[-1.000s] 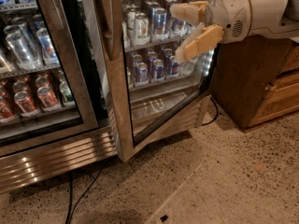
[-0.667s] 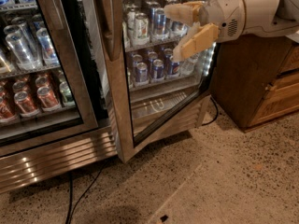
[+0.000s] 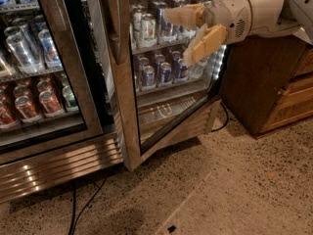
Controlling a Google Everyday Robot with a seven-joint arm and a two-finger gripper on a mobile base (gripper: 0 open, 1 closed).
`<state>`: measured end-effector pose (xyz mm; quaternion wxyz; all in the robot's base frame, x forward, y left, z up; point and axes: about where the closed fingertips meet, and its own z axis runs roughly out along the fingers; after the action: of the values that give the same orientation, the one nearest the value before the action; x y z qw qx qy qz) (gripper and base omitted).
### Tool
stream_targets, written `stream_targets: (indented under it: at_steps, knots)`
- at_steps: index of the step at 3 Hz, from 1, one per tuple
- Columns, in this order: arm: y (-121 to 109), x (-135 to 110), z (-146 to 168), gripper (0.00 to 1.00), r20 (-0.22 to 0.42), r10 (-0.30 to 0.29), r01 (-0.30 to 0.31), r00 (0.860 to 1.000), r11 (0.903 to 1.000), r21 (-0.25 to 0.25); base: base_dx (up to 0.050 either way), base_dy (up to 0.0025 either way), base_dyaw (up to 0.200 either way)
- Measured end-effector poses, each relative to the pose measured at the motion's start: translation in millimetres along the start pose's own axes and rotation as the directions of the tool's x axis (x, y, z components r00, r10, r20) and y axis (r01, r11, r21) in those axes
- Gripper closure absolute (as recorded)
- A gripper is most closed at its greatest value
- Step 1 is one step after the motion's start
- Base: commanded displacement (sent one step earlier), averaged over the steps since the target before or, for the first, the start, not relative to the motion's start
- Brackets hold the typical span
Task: Open right fridge door
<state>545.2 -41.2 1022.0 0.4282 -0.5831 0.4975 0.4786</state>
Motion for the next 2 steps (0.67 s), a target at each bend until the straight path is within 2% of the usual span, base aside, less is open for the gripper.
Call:
stream_targets:
  at_steps: [1, 2]
  knots:
    - [5, -3, 4, 0.0, 0.008, -0.014, 0.014, 1.0, 0.9993, -0.035, 0.0, 0.0, 0.0]
    - [11, -11, 20, 0.0, 0.003, -0.043, 0.043, 0.999, 0.9984, -0.037, 0.0, 0.0, 0.0]
